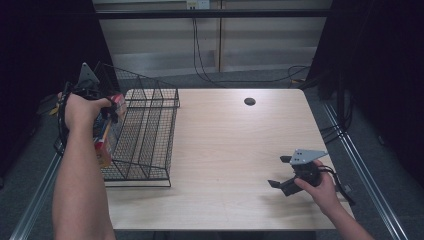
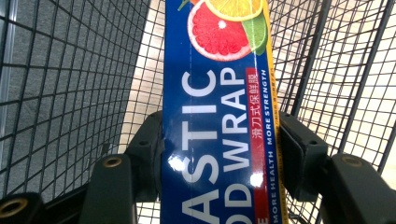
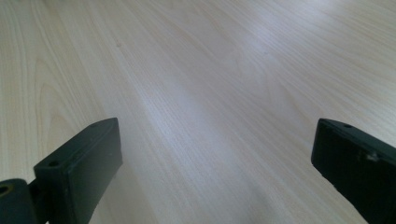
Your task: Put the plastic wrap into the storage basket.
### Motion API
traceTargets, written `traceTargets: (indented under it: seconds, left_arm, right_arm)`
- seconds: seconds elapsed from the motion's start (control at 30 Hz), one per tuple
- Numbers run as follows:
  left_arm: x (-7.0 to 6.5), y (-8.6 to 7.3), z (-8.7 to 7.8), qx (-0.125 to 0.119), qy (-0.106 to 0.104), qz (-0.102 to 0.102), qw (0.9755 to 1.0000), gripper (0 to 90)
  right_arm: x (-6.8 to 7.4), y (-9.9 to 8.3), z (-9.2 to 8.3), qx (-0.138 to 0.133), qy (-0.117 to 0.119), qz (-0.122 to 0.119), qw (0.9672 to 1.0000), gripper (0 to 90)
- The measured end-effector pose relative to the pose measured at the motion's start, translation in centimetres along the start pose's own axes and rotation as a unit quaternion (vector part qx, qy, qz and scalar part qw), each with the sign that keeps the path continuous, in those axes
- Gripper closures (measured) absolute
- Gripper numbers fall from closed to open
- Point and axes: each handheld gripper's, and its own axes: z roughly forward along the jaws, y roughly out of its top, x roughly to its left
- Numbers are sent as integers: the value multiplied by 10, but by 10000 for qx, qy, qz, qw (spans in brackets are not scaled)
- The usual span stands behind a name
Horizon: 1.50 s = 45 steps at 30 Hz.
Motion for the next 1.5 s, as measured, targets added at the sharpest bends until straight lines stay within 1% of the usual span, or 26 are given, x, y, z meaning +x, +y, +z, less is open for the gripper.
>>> traceTargets:
  seconds: [0.03, 0.07, 0.17, 0.2, 0.23, 0.27, 0.3, 0.33, 0.37, 0.4, 0.43, 0.47, 0.5, 0.57, 0.6, 0.73, 0.77, 0.9, 1.07, 1.13, 1.23, 1.27, 1.33, 1.4, 1.43, 1.5]
  left_arm:
    - [0, 0, 0, -12, 0, -7, 10000, 422]
    - [-1, 0, 2, -130, 18, -141, 9998, 421]
    - [0, 0, 2, -81, -27, -66, 9999, 418]
    - [-1, -1, 4, -221, 0, -168, 9996, 418]
    - [0, -1, 3, -117, -17, -81, 9999, 418]
    - [0, -1, 3, -117, -17, -81, 9999, 417]
    - [1, 0, 3, -67, -27, -6, 10000, 413]
    - [-1, 0, 1, -203, -105, -156, 9996, 415]
    - [-1, 0, 1, -203, -105, -156, 9996, 434]
    - [-1, 0, -10, -419, -208, -191, 9987, 472]
    - [-1, 0, -10, -419, -208, -191, 9987, 470]
    - [0, 0, -16, -474, -348, -183, 9981, 470]
    - [-1, 0, -21, -542, -369, -193, 9977, 457]
    - [-3, -1, -27, -474, -343, -164, 9982, 450]
    - [-4, -2, -30, -511, -409, -209, 9976, 434]
    - [-10, -5, -33, -599, -496, -202, 9968, 407]
    - [-11, -6, -34, -560, -527, -138, 9969, 401]
    - [-20, -8, -36, -579, -605, -10, 9965, 358]
    - [-30, -10, -35, -622, -701, 29, 9956, 302]
    - [-35, -11, -34, -668, -794, 151, 9945, 270]
    - [-39, -13, -32, -714, -845, 172, 9937, 223]
    - [-42, -13, -31, -745, -888, 221, 9930, 220]
    - [-44, -14, -31, -735, -911, 204, 9929, 211]
    - [-46, -15, -31, -769, -934, 250, 9923, 194]
    - [-49, -17, -30, -826, -972, 256, 9915, 184]
    - [-51, -18, -30, -821, -983, 291, 9913, 175]
  right_arm:
    - [0, 0, 0, 1, -16, -3, 10000, 17]
    - [0, 0, 0, 1, -19, -3, 10000, 17]
    - [0, 0, -1, -3, -19, -7, 10000, 17]
    - [0, 0, 0, 0, -14, 0, 10000, 17]
    - [0, 0, 0, 3, -13, -4, 10000, 17]
    - [0, 0, 0, 4, -8, -4, 10000, 17]
    - [0, 0, 0, 5, 6, -4, 10000, 17]
    - [0, 0, 0, 6, 3, -4, 10000, 17]
    - [0, 0, 0, 4, -9, -3, 10000, 17]
    - [0, 0, 0, 2, -16, -4, 10000, 17]
    - [0, 0, 0, 2, -16, -4, 10000, 17]
    - [0, 0, 0, 4, -11, -4, 10000, 17]
    - [0, 0, 0, 6, 6, -7, 10000, 17]
    - [0, 0, 0, 12, -1, -3, 10000, 18]
    - [0, 0, 0, 9, -8, -7, 10000, 17]
    - [0, 0, -1, 17, 16, -29, 10000, 17]
    - [1, 0, -1, 13, 14, -20, 10000, 17]
    - [0, 0, -1, -7, -20, -14, 10000, 17]
    - [0, 0, -1, 2, -24, -9, 10000, 17]
    - [0, 0, -1, 4, -9, -9, 10000, 17]
    - [-1, 0, -2, -5, -31, -22, 10000, 17]
    - [-2, 0, -2, -5, -9, -17, 10000, 17]
    - [-2, 1, -2, -15, -2, -11, 10000, 17]
    - [-2, 0, -3, -5, 7, -25, 10000, 18]
    - [-2, 0, -2, -4, 5, -30, 10000, 17]
    - [-2, 1, -3, -15, 8, -12, 10000, 17]
